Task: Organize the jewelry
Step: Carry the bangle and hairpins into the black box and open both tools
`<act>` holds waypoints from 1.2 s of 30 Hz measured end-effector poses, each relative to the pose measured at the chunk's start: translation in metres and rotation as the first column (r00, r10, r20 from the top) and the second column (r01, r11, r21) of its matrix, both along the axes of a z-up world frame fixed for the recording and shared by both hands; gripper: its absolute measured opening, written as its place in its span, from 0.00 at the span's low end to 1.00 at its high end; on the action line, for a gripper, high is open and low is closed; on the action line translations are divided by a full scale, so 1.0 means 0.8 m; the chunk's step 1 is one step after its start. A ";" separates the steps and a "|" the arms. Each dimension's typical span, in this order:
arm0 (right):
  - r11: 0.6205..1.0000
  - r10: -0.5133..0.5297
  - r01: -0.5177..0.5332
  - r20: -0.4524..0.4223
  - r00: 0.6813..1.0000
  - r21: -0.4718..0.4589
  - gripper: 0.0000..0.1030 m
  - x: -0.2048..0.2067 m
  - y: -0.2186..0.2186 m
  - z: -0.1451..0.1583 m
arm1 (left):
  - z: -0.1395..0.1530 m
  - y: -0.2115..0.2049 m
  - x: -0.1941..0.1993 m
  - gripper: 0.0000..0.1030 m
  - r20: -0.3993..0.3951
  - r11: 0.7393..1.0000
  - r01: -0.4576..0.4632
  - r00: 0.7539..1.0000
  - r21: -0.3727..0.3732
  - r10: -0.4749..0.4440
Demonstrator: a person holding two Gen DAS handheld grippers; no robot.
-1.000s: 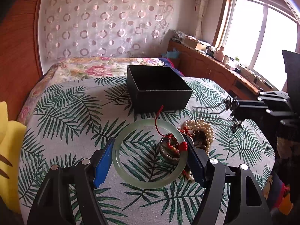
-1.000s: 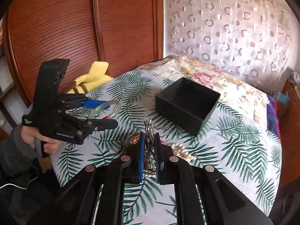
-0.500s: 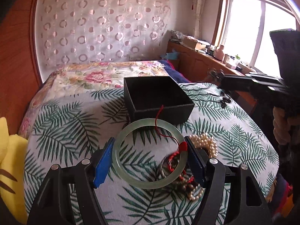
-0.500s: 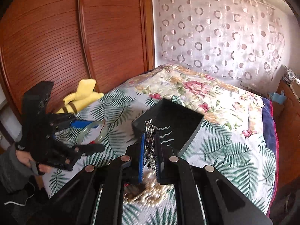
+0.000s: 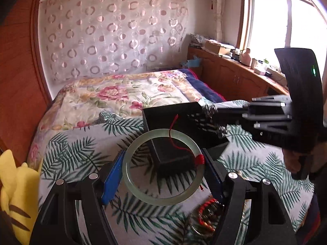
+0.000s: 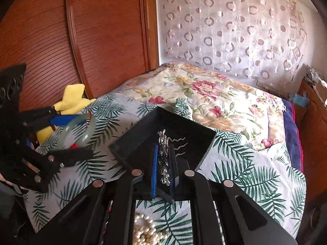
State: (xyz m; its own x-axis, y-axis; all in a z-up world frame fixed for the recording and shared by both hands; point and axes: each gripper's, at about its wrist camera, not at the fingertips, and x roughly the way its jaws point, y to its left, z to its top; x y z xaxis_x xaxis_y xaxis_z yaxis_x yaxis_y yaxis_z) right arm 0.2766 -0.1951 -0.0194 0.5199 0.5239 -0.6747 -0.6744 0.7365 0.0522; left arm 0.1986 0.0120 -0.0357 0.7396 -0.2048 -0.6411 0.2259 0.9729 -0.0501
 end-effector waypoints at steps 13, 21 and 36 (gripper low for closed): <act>0.998 -0.062 0.062 -0.041 0.997 -0.006 0.21 0.019 -0.001 -0.033 | -0.005 -0.014 0.060 0.67 -0.036 0.999 -0.017 0.999 0.029 0.018; 0.996 -0.068 0.069 -0.025 0.997 0.053 0.29 0.002 -0.029 -0.017 | -0.014 -0.031 0.084 0.67 -0.064 0.999 -0.006 0.998 0.051 0.009; 0.994 -0.100 0.101 -0.008 0.995 0.047 0.29 -0.028 -0.075 -0.029 | -0.036 -0.078 0.103 0.67 -0.102 0.992 0.051 0.994 0.114 -0.039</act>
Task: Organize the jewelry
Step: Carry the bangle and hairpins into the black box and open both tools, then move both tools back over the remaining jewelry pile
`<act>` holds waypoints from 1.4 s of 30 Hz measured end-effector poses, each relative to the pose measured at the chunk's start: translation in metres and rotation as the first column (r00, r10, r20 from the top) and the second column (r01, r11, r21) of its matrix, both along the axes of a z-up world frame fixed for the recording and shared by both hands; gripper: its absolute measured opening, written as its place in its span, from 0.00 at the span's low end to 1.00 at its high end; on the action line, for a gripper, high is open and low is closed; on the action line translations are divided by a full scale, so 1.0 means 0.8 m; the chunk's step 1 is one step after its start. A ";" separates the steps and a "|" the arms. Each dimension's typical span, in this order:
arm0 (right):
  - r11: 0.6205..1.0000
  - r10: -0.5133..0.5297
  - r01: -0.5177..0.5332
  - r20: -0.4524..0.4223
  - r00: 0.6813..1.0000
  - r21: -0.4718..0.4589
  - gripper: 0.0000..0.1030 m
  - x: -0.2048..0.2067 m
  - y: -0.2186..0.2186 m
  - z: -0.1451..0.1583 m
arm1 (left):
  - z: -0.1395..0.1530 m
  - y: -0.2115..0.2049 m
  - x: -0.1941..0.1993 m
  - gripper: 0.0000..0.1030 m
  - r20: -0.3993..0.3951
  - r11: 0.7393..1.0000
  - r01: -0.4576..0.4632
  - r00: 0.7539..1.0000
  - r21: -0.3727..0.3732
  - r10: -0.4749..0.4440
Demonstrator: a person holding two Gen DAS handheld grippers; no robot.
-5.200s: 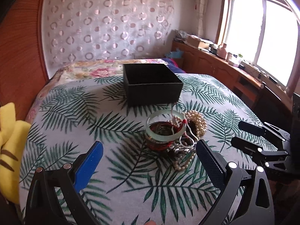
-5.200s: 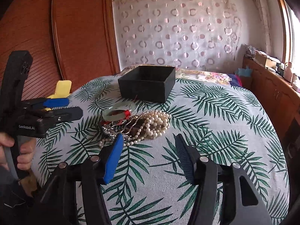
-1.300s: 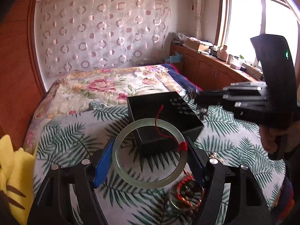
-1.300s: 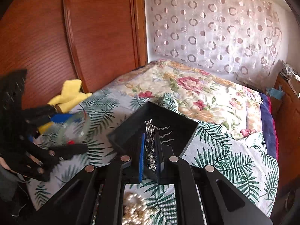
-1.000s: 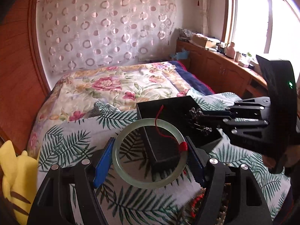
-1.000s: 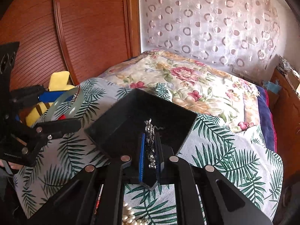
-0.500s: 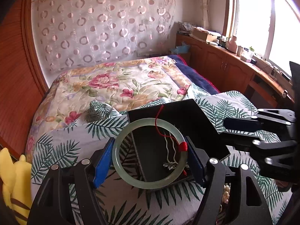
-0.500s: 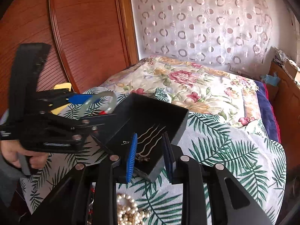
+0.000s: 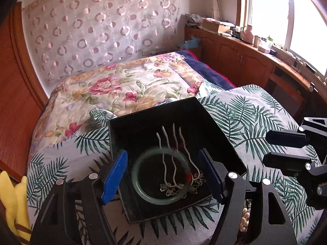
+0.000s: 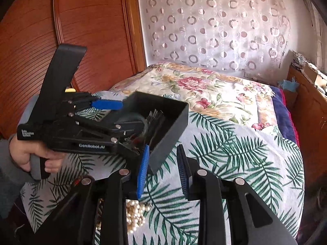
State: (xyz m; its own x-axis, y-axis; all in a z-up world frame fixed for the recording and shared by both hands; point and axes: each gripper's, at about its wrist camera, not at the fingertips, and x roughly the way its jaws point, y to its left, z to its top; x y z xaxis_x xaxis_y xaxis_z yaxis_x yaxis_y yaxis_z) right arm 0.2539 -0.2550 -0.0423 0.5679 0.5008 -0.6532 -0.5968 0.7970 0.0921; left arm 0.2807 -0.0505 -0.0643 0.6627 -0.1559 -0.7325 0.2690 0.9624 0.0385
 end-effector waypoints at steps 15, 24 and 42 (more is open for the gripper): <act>1.000 -0.010 0.011 -0.033 0.999 0.021 0.29 -0.056 -0.021 -0.023 | 0.014 0.035 -0.095 0.70 0.086 0.997 -0.002 0.996 -0.072 0.008; 1.000 0.000 0.001 -0.054 0.999 0.014 0.29 -0.106 -0.011 -0.038 | -0.021 0.061 -0.169 0.71 0.035 0.992 0.008 0.999 -0.128 -0.004; 1.000 -0.015 0.014 -0.103 0.995 -0.012 0.41 -0.173 -0.017 -0.077 | -0.058 0.032 -0.176 0.71 -0.075 0.982 0.083 0.992 -0.171 -0.097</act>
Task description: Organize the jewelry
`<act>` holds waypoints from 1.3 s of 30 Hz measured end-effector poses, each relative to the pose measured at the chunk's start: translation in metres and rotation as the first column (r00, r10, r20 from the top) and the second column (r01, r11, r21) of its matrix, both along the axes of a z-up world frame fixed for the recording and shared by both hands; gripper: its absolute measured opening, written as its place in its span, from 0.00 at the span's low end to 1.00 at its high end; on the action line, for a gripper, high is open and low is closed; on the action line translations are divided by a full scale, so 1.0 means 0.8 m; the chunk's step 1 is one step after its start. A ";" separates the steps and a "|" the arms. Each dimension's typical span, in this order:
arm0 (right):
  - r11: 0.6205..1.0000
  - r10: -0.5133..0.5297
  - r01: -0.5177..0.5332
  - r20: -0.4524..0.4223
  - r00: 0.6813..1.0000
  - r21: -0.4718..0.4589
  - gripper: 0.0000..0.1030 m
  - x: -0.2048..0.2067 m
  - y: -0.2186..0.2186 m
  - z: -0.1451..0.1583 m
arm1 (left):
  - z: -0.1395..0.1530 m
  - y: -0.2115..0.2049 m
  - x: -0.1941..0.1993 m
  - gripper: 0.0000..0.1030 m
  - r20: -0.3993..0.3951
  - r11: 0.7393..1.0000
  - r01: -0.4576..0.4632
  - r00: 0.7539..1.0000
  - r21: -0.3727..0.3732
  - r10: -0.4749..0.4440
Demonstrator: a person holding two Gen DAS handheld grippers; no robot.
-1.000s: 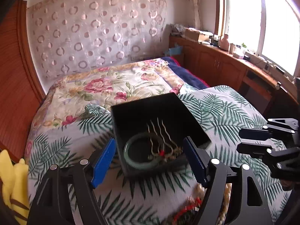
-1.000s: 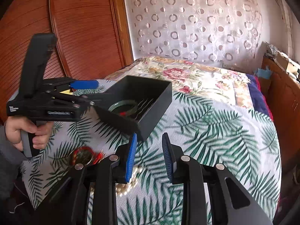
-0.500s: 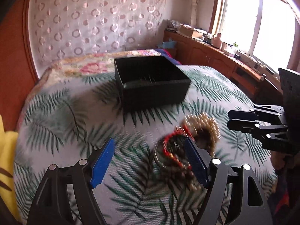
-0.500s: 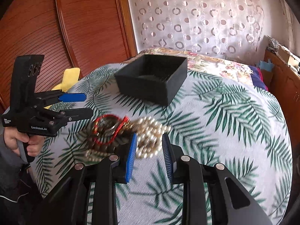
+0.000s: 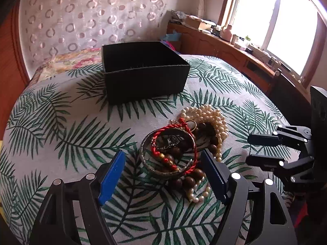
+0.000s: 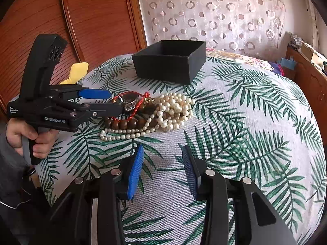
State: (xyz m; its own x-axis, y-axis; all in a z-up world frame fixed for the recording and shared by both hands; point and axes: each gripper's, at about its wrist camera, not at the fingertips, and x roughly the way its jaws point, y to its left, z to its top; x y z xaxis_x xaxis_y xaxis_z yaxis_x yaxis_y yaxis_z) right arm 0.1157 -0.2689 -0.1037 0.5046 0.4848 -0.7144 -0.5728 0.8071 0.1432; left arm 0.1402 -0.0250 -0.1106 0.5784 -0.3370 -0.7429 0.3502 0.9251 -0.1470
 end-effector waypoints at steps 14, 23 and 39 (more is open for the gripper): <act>1.000 -0.001 0.001 0.003 1.000 0.024 0.41 0.000 -0.003 0.002 | -0.004 -0.015 0.003 0.54 -0.009 0.999 0.024 1.000 0.041 -0.023; 1.000 -0.002 0.002 -0.001 1.000 0.029 0.41 0.000 -0.004 0.002 | 0.001 -0.008 -0.026 0.55 -0.015 0.999 0.033 0.999 0.030 -0.032; 0.999 0.031 -0.032 0.014 0.999 0.022 0.41 0.006 0.004 0.011 | 0.001 -0.007 -0.019 0.60 0.001 0.998 0.042 0.999 0.044 -0.042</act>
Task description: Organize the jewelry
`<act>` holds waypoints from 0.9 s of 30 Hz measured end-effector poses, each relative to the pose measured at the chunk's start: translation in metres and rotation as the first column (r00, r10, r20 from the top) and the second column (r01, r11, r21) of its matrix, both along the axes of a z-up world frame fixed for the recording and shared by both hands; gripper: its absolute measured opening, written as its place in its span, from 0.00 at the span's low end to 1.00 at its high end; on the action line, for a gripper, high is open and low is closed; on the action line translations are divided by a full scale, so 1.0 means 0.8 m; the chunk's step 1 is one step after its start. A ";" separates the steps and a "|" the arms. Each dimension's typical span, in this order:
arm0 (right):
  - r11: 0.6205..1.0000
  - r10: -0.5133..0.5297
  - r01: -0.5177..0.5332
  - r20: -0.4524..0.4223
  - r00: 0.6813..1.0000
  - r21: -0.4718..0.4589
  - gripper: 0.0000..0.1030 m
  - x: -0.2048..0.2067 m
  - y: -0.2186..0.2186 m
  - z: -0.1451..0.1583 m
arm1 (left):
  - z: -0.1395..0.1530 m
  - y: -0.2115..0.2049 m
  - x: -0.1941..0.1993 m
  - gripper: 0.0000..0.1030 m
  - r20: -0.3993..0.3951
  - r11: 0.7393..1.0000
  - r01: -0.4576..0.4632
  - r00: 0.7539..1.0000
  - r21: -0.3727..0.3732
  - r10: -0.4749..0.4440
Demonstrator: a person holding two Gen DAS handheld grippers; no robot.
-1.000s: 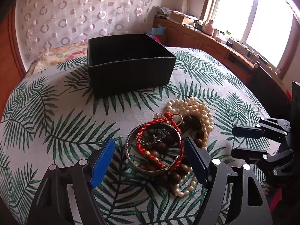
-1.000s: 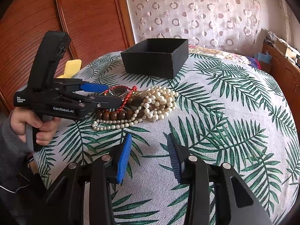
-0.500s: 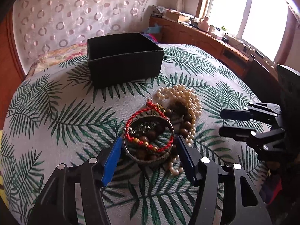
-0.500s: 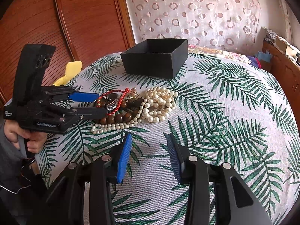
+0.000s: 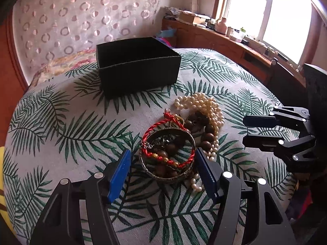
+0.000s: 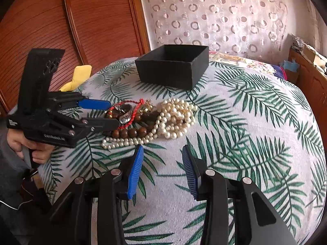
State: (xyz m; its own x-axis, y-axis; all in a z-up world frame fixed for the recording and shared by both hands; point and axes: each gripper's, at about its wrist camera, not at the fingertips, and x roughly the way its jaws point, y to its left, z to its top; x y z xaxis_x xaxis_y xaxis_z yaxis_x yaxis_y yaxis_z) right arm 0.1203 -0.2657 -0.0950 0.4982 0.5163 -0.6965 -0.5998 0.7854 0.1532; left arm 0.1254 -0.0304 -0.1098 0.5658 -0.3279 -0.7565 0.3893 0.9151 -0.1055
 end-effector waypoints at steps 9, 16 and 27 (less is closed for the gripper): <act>0.996 0.086 -0.085 -0.012 0.996 0.034 0.22 0.037 0.037 0.023 | 0.001 0.003 -0.013 0.52 0.018 1.000 0.022 1.000 0.009 -0.022; 0.989 0.137 -0.134 -0.068 0.988 0.057 0.21 0.069 0.083 0.021 | 0.000 0.012 -0.015 0.52 0.016 1.000 0.021 1.000 -0.005 -0.021; 0.984 0.173 -0.164 -0.171 0.970 0.066 0.21 0.094 0.108 0.004 | 0.024 0.051 -0.038 0.59 0.056 0.998 -0.037 0.998 -0.059 0.040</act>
State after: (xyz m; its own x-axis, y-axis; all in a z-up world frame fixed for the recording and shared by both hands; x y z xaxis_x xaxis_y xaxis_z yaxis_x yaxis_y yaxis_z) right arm 0.1952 -0.1791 -0.0920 0.2736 0.6197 -0.7356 -0.6830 0.6637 0.3050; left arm 0.0952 0.0104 -0.0909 0.6208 -0.3478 -0.7026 0.3610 0.9224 -0.1376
